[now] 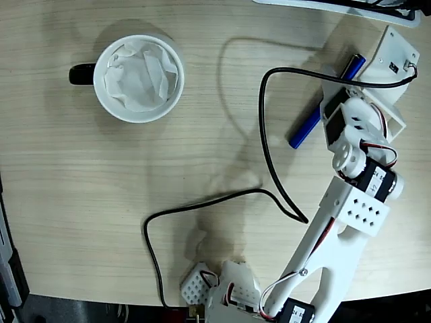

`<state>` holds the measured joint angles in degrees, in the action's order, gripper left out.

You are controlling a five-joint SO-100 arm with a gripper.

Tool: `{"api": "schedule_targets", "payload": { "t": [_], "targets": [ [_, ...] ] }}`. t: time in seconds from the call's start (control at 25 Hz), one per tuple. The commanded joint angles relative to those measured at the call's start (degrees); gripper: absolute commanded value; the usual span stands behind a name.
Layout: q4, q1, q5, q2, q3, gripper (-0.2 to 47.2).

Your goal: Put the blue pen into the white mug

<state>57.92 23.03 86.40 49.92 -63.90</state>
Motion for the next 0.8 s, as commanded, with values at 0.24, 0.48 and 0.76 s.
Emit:
{"api": "schedule_targets", "payload": {
  "t": [0.24, 0.48, 0.76],
  "targets": [
    [-1.2, 1.1, 1.0, -1.5, 2.6, 21.0],
    [-1.2, 0.9, 0.7, -2.3, 2.4, 12.3],
    [-1.2, 0.4, 0.7, -2.4, 2.4, 0.7]
  ]
}}
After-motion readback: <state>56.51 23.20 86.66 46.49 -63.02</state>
